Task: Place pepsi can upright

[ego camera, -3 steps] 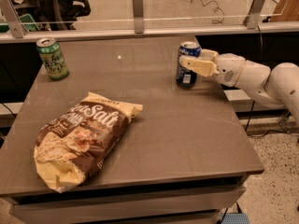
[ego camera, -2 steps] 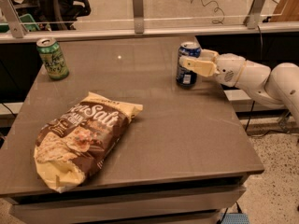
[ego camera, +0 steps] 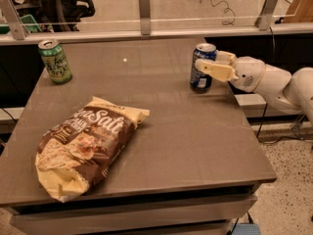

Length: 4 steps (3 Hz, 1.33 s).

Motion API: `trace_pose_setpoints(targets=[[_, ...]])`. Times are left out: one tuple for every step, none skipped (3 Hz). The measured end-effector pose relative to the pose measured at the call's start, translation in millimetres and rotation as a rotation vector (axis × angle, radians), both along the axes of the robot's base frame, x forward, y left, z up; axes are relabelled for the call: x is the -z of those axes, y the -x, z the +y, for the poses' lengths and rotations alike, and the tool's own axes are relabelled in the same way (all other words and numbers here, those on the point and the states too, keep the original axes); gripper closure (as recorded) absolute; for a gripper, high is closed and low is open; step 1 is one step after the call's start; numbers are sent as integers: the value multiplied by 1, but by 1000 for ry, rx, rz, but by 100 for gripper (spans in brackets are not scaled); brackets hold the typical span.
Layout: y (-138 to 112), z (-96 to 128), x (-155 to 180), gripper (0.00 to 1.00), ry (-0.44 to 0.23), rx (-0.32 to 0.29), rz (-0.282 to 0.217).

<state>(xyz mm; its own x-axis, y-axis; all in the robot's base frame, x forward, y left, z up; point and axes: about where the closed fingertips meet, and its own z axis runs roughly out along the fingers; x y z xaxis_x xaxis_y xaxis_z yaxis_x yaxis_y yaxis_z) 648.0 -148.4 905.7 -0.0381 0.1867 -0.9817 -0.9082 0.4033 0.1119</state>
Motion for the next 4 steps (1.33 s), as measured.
trace_pose_setpoints(targets=[[8,-3,-12,0,2,-38,-36],[14,-8,-19,0,11,-54,-55],[20,-25,-27,0,44,-44,-67],[32,-53,-46,0,111,-15,-94]])
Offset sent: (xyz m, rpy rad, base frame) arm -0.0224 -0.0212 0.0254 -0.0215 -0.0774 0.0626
